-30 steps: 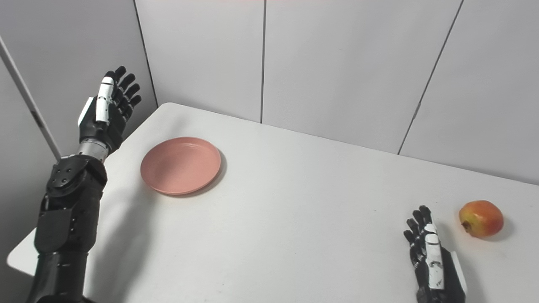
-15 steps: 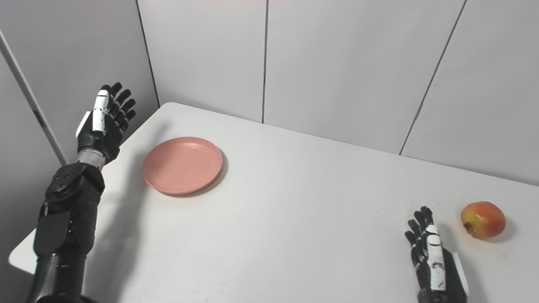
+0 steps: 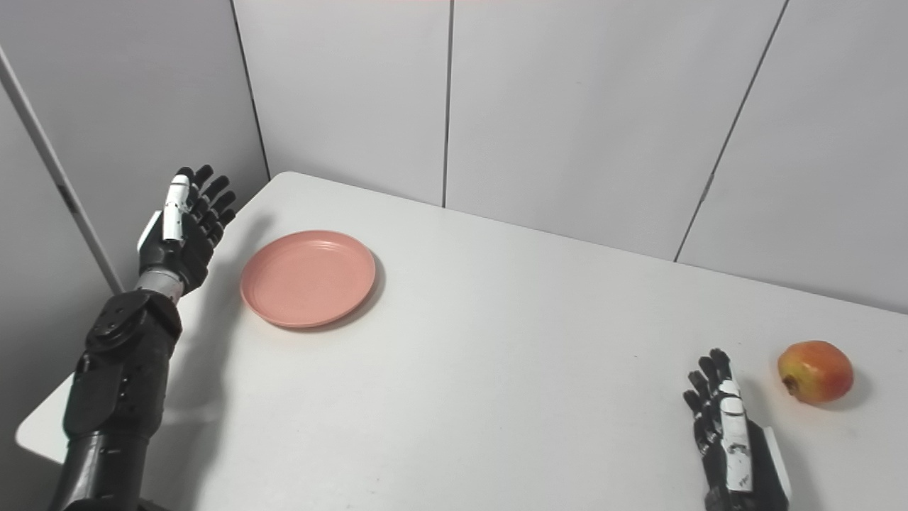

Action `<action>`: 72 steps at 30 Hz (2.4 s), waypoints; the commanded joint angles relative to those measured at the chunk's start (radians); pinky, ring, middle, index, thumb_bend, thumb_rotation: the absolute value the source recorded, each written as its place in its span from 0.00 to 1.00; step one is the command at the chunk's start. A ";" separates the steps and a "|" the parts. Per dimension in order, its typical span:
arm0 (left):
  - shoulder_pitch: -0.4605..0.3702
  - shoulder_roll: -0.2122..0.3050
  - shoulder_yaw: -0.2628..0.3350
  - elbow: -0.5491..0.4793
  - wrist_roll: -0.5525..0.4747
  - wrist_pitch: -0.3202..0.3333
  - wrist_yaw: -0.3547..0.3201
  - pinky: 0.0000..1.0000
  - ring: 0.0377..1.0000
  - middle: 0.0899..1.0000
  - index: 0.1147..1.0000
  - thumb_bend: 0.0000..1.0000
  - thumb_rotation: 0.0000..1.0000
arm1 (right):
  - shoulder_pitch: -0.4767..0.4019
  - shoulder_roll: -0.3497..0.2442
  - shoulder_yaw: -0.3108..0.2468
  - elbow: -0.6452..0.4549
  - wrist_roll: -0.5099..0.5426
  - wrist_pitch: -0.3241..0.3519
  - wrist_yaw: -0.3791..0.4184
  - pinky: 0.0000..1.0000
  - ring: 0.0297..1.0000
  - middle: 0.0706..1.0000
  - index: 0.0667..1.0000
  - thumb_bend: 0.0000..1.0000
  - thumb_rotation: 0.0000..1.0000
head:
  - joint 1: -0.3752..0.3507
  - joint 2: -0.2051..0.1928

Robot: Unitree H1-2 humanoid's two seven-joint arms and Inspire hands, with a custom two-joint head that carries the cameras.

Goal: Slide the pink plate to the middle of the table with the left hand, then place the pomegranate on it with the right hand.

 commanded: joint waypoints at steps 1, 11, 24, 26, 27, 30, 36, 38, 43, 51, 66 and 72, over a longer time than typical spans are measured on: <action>-0.035 0.025 0.000 0.000 -0.011 -0.046 -0.008 0.97 0.94 0.93 0.93 0.34 1.00 | 0.013 -0.003 0.006 -0.017 0.000 0.032 0.004 1.00 1.00 1.00 1.00 0.19 1.00 | 0.001 0.000; -0.026 0.012 -0.012 0.062 -0.016 -0.067 -0.018 0.95 0.94 0.94 0.92 0.34 1.00 | 0.011 -0.005 0.007 -0.013 -0.002 0.022 0.007 1.00 1.00 1.00 1.00 0.18 1.00 | 0.004 -0.004; -0.009 0.016 -0.021 0.171 -0.020 -0.159 -0.076 0.96 0.94 0.94 0.93 0.37 1.00 | 0.012 -0.005 0.006 -0.014 0.002 0.025 0.008 1.00 1.00 1.00 1.00 0.18 1.00 | 0.006 -0.004; -0.008 0.013 -0.020 0.189 -0.021 -0.176 -0.084 0.96 0.94 0.94 0.93 0.38 1.00 | 0.011 -0.007 0.007 -0.014 0.002 0.028 0.007 1.00 1.00 1.00 1.00 0.18 1.00 | 0.006 -0.004; -0.007 0.011 -0.020 0.195 -0.023 -0.180 -0.086 0.96 0.93 0.94 0.93 0.38 1.00 | 0.012 -0.005 0.006 -0.016 0.001 0.032 0.003 1.00 1.00 1.00 1.00 0.18 1.00 | 0.006 -0.004; -0.005 0.006 -0.022 0.213 -0.029 -0.204 -0.097 0.98 0.95 0.94 0.93 0.39 1.00 | 0.012 -0.003 0.007 -0.021 -0.004 0.029 -0.002 1.00 1.00 1.00 1.00 0.17 1.00 | 0.001 -0.006; 0.013 -0.025 -0.035 0.190 -0.040 -0.205 -0.091 0.98 0.96 0.96 0.95 0.36 1.00 | 0.010 -0.008 0.008 -0.008 -0.001 0.015 0.008 1.00 1.00 1.00 1.00 0.17 1.00 | -0.002 -0.005; 0.013 -0.027 -0.038 0.208 -0.038 -0.217 -0.097 0.97 0.95 0.95 0.94 0.36 1.00 | 0.010 -0.008 0.009 -0.009 -0.003 0.018 0.007 1.00 1.00 1.00 1.00 0.17 1.00 | -0.003 -0.004; 0.013 -0.027 -0.050 0.240 -0.049 -0.234 -0.121 0.97 0.95 0.95 0.94 0.37 1.00 | 0.011 -0.005 0.008 -0.011 0.000 0.018 0.007 1.00 1.00 1.00 1.00 0.17 1.00 | -0.006 -0.002; 0.014 -0.048 -0.070 0.219 -0.048 -0.213 -0.104 0.95 0.94 0.94 0.93 0.37 1.00 | 0.011 -0.001 0.007 -0.015 -0.001 0.026 -0.001 1.00 1.00 1.00 1.00 0.17 1.00 | -0.014 0.000; 0.021 -0.090 -0.113 0.125 -0.060 -0.126 -0.074 0.95 0.94 0.94 0.93 0.37 1.00 | 0.013 0.010 0.010 -0.020 -0.010 0.020 -0.009 1.00 1.00 1.00 1.00 0.18 1.00 | -0.038 0.012; 0.013 -0.097 -0.127 0.131 -0.041 -0.127 -0.062 0.94 0.92 0.92 0.91 0.37 1.00 | 0.015 0.011 0.013 -0.023 0.002 0.012 0.000 1.00 1.00 1.00 1.00 0.18 1.00 | -0.049 0.018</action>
